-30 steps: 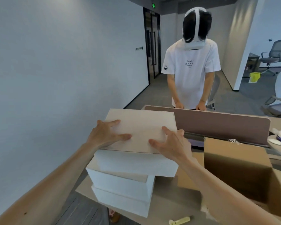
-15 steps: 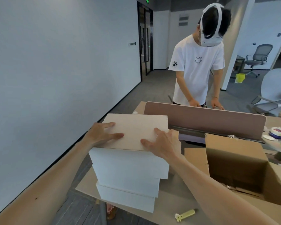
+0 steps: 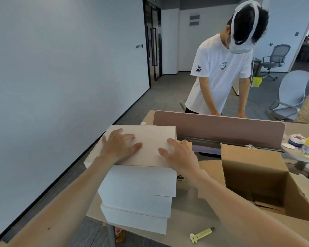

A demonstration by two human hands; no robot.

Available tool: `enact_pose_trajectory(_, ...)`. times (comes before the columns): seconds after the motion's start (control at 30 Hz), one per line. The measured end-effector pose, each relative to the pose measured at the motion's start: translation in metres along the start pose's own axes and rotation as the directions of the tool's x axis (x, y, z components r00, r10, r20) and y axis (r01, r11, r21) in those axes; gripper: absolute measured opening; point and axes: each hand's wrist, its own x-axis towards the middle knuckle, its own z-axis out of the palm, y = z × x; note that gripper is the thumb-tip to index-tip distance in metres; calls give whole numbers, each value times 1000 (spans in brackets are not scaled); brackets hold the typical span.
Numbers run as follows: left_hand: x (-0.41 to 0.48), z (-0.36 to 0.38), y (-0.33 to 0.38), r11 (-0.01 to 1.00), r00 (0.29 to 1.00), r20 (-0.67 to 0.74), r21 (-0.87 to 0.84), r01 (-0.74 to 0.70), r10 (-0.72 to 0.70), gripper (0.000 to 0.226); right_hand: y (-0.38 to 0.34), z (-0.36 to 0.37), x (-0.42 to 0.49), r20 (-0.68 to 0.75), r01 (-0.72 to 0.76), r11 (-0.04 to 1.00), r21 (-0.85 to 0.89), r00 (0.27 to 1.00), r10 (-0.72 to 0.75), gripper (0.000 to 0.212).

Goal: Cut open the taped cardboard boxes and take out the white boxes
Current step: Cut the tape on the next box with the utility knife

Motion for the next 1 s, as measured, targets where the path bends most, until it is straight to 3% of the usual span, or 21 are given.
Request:
enact_pose_trajectory(0.17, -8, 20, 89, 976, 975, -33, -10, -219, 219, 44, 44, -10, -3, -69, -1, 984, 177, 998, 14, 47)
enact_pose_trajectory(0.33, -27, 55, 184, 871, 870, -143, -73, -486, 473, 41, 119, -34, -7, -86, -69, 983, 169, 993, 85, 38)
enact_pose_trajectory(0.47, -28, 103, 246, 825, 843, -66, -177, -537, 534, 37, 199, -55, -15, -98, -173, 971, 166, 977, 191, 35)
enact_pose_trajectory(0.7, -8, 203, 310, 870, 847, 231, -250, -424, 479, 39, 351, -96, -45, -73, -383, 912, 150, 915, 397, 36)
enact_pose_trajectory(1.0, 18, 295, 330, 977, 850, 486, -153, -147, 204, 67, 503, -146, -75, -76, -588, 807, 58, 803, 591, 35)
